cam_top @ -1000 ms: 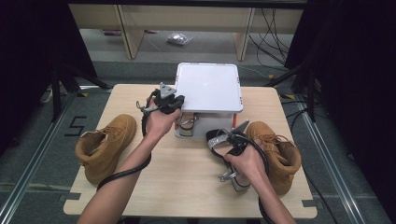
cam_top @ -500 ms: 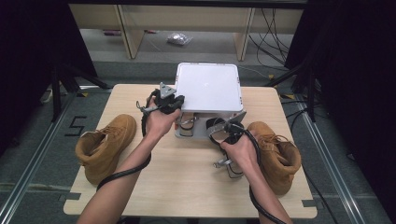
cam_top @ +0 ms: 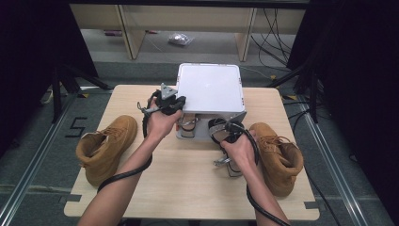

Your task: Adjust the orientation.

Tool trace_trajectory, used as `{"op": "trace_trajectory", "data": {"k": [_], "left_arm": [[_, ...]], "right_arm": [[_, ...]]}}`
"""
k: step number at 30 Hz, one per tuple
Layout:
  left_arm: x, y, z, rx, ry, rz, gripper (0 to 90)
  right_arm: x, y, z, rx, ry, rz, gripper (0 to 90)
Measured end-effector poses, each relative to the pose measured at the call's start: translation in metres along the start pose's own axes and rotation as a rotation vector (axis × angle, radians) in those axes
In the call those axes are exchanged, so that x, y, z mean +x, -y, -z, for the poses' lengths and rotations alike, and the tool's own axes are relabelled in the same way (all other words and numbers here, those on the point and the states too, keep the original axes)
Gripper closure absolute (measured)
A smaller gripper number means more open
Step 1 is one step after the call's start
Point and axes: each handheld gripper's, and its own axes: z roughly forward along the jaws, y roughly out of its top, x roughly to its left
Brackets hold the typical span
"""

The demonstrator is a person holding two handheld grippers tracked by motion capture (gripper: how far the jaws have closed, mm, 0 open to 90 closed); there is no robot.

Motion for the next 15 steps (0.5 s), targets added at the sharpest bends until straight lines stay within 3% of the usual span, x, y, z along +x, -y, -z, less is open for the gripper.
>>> {"op": "trace_trajectory", "data": {"k": [3,5,8,10,11,12,14,15], "left_arm": [[0.0001,-0.0001,-0.0001,0.001,0.001,-0.001,86.8],[0.0000,0.0000,-0.0002,-0.001,0.001,-0.001,86.9],[0.0000,0.0000,-0.0001,0.000,0.001,-0.002,86.9],[0.0000,0.0001,-0.0001,-0.001,0.001,-0.001,86.9],[-0.0001,0.0002,-0.0002,-0.001,0.001,0.000,86.9],[0.0000,0.0001,-0.0002,-0.001,0.000,-0.002,87.0],[0.0001,0.0002,-0.0003,-0.002,0.001,-0.002,87.1],[0.0001,0.0002,-0.0003,-0.002,0.001,-0.002,87.1]], "right_arm": [[0.0002,-0.0004,-0.0026,-0.007,0.001,-0.010,43.7],[0.0025,-0.0012,-0.0026,0.009,0.001,-0.041,43.7],[0.0009,-0.0021,-0.0047,-0.003,0.001,-0.025,43.6],[0.0046,-0.0019,-0.0043,0.004,-0.003,-0.057,43.5],[0.0007,-0.0016,-0.0049,-0.008,-0.011,-0.003,43.4],[0.0059,-0.0023,-0.0050,0.010,-0.023,-0.078,43.2],[0.0017,-0.0022,-0.0061,-0.004,0.004,-0.027,43.0],[0.0045,-0.0021,-0.0057,0.009,-0.009,-0.061,42.7]]}}
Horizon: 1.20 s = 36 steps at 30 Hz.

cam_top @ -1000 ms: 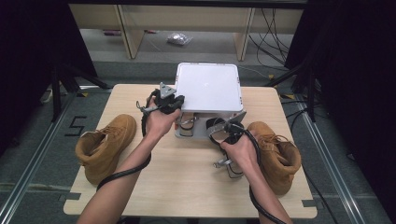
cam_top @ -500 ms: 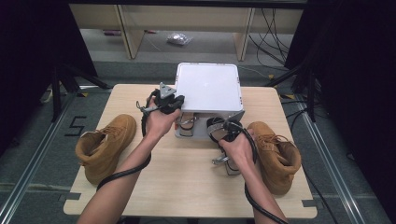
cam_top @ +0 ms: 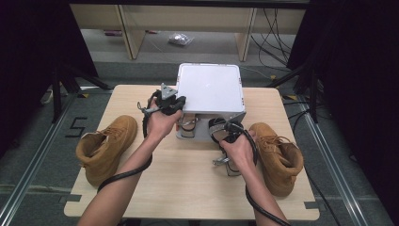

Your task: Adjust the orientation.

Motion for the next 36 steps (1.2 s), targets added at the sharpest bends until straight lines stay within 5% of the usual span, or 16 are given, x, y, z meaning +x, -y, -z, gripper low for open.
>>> {"op": "trace_trajectory", "data": {"k": [8,17,24,30,31,33,36], "left_arm": [[0.000,0.000,0.000,0.000,-0.001,-0.002,87.2],[0.000,0.000,0.000,0.000,-0.001,-0.003,87.3],[0.000,0.000,0.000,0.001,-0.001,-0.004,87.4],[0.000,0.000,0.000,0.000,0.000,-0.003,87.6],[0.000,0.000,0.000,0.001,0.000,-0.003,87.6],[0.000,0.000,0.000,0.000,-0.001,-0.003,87.6],[0.000,0.000,0.000,-0.001,-0.003,0.001,87.6]], "right_arm": [[-0.006,0.006,0.013,-0.052,-0.019,0.109,38.1],[-0.016,0.023,0.039,-0.154,-0.081,0.118,39.7],[-0.029,0.039,0.058,-0.194,-0.139,0.128,58.9],[-0.036,0.058,0.067,-0.173,-0.112,0.170,84.1],[-0.035,0.062,0.068,-0.172,-0.118,0.137,87.0],[-0.040,0.068,0.070,-0.176,-0.113,0.168,89.3],[-0.044,0.078,0.074,-0.194,-0.142,0.139,90.0]]}}
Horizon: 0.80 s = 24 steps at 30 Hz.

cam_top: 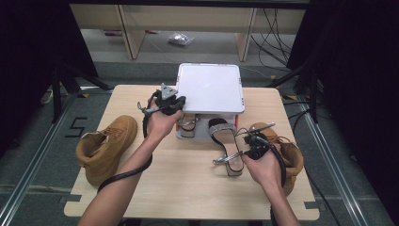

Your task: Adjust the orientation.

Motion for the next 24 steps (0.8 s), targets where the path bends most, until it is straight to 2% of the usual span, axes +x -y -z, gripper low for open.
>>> {"op": "trace_trajectory", "data": {"k": [1,3,6,7,9,11,14,15,17,18,21,24], "left_arm": [[0.000,0.000,0.000,0.000,0.001,0.001,87.6],[0.000,0.000,0.000,0.000,0.002,0.000,87.6],[0.000,0.000,0.000,0.001,0.003,0.000,87.7],[0.000,0.000,0.000,0.000,0.003,0.000,87.7],[0.000,0.000,0.000,0.001,0.003,-0.002,87.8],[0.000,0.000,0.000,0.002,0.002,-0.003,87.9],[0.000,0.000,0.000,0.003,0.002,-0.004,88.1],[0.000,0.000,0.000,0.002,0.002,-0.003,88.1],[0.000,0.000,0.000,0.003,0.003,-0.003,88.1],[0.000,0.000,0.000,0.003,0.003,-0.003,88.1],[0.000,0.000,0.000,0.002,0.004,-0.003,88.2],[0.000,0.000,0.000,0.002,0.004,-0.002,88.2]], "right_arm": [[-0.003,0.003,0.002,0.008,0.003,0.022,90.0],[-0.003,0.009,0.002,0.010,0.008,0.008,90.0],[-0.004,0.021,-0.003,0.042,0.005,0.034,90.0],[-0.002,0.025,-0.005,0.051,0.005,0.022,90.0],[-0.002,0.032,-0.008,0.061,-0.002,0.041,90.0],[0.001,0.038,-0.012,0.068,-0.002,0.037,90.0],[0.004,0.044,-0.018,0.080,0.000,0.056,90.0],[0.003,0.045,-0.021,0.071,0.007,0.084,90.0],[0.003,0.046,-0.024,0.069,0.000,0.085,90.0],[0.005,0.047,-0.024,0.086,0.004,0.057,90.0],[0.005,0.049,-0.027,0.081,0.001,0.049,90.0],[0.004,0.050,-0.030,0.071,0.016,0.060,90.0]]}}
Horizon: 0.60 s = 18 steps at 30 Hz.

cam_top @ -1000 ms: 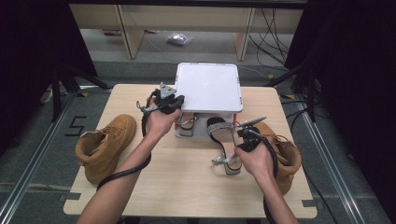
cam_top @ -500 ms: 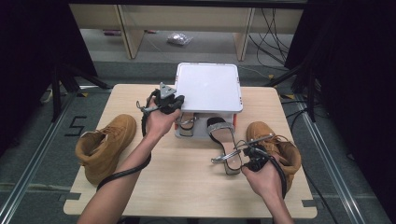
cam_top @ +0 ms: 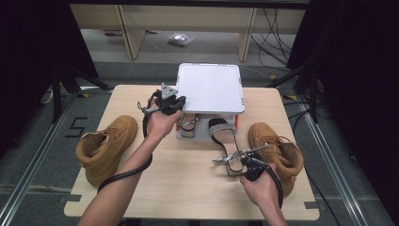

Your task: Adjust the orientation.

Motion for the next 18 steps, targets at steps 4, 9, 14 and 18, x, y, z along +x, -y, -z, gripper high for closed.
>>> {"op": "trace_trajectory", "data": {"k": [4,9,14,18], "left_arm": [[0.000,0.000,0.000,0.003,0.001,0.002,88.3],[0.000,0.000,0.000,0.002,0.001,0.001,88.5],[0.000,0.000,0.000,0.003,0.002,0.001,88.5],[0.000,0.000,0.000,0.001,0.002,0.001,88.5]], "right_arm": [[-0.002,0.000,-0.005,-0.021,0.002,0.036,90.0],[0.000,-0.002,-0.010,-0.030,0.011,0.028,90.0],[-0.001,-0.003,-0.015,-0.041,0.013,0.031,90.0],[-0.001,-0.002,-0.018,-0.036,0.012,0.013,90.0]]}}
